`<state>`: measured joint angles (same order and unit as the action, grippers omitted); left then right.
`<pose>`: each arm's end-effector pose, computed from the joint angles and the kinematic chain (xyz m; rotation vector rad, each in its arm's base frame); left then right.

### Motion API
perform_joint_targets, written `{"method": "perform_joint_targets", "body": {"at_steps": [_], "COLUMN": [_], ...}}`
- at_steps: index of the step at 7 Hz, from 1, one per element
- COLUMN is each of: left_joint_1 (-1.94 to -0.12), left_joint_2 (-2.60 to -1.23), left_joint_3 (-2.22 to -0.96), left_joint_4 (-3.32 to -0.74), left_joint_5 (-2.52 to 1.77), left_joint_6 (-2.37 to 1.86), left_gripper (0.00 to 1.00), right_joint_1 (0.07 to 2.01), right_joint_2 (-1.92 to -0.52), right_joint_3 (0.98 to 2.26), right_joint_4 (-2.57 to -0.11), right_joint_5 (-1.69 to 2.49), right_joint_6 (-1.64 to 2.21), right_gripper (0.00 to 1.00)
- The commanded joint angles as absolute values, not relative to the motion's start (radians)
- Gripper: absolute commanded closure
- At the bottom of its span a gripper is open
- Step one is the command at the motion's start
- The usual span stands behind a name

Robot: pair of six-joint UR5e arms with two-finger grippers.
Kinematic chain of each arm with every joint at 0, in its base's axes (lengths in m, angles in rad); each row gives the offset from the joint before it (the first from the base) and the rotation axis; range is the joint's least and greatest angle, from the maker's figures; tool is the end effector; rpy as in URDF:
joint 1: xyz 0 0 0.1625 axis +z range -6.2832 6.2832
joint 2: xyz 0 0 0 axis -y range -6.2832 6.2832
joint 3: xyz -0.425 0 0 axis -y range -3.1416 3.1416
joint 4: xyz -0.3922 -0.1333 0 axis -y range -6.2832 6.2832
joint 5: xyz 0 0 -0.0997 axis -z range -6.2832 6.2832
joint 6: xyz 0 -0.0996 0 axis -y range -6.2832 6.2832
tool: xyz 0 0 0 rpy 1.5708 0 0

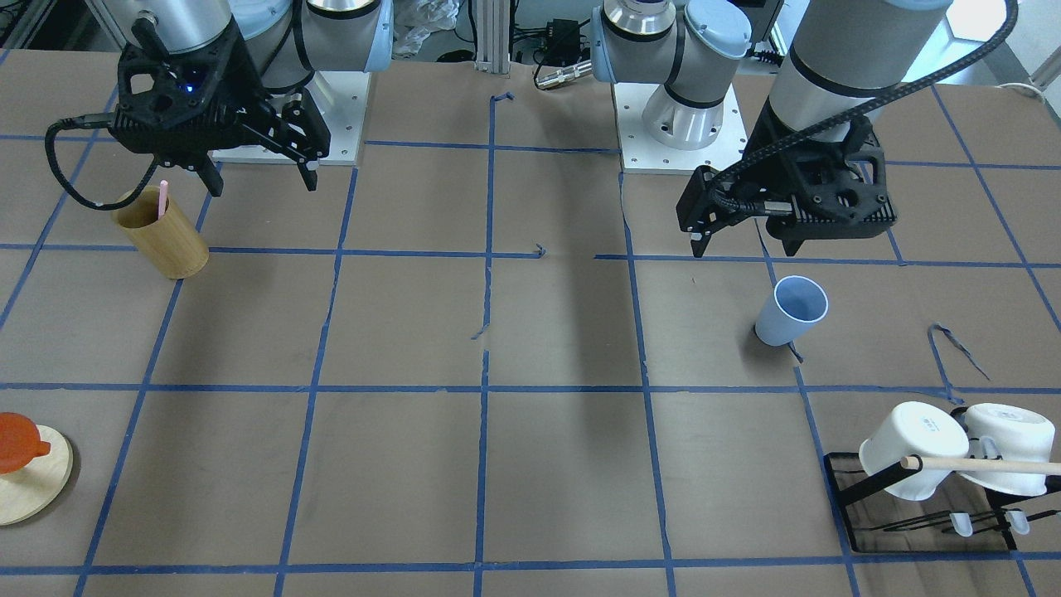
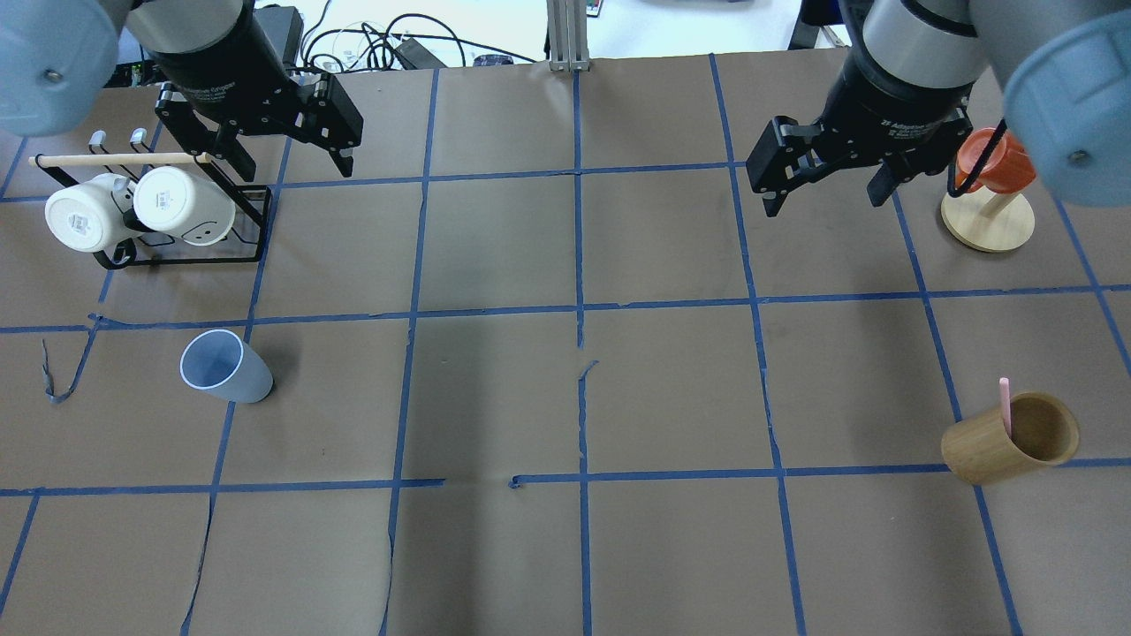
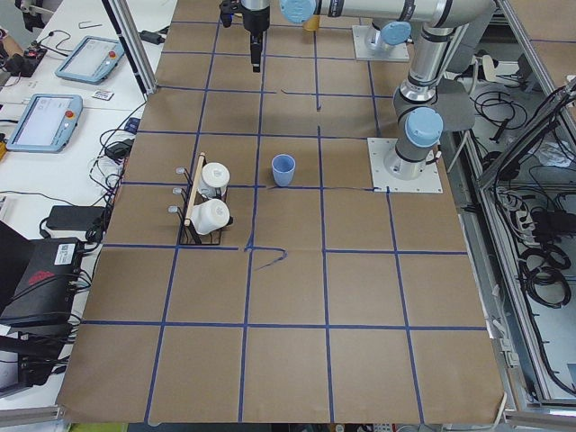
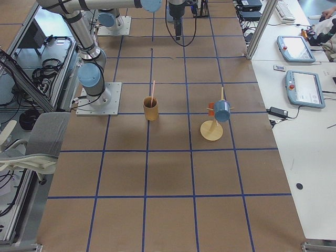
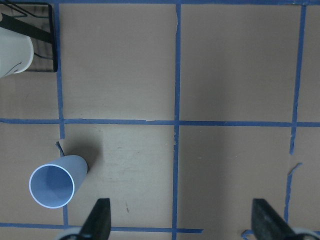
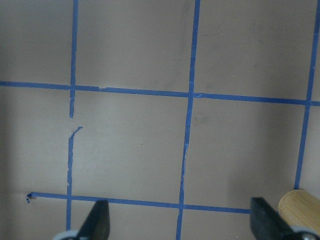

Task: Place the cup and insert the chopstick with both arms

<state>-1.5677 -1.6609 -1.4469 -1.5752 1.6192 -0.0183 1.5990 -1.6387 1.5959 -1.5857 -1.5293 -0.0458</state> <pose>-0.1268 -0.5332 0.5025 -0.0342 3.0929 -0.0460 0.1506 -0.4642 0.5097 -0.1165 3.0971 -0.0900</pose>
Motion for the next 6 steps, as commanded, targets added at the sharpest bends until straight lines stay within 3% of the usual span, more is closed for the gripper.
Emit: {"method": "perform_joint_targets", "body": {"at_steps": [1, 6], "left_joint_1": [-1.568, -1.565], "left_joint_2": [-1.658, -1.657], "left_joint_3": [-1.45, -1.45], "left_joint_4": [-1.585, -1.586], "left_joint_5": [1.628, 1.629], "left_joint_6": [-0.018, -0.018], "left_gripper": [0.0, 0.0], "right_joint_1": [1.598, 1.597], "right_joint_2": [-1.644, -1.644], "right_joint_3": [1.6, 1.6], "right_joint_4": [-1.586, -1.586], "right_joint_5": [-1.528, -1.54], "right_joint_6": [-0.046, -0.046], "right_gripper": [0.0, 0.0]}}
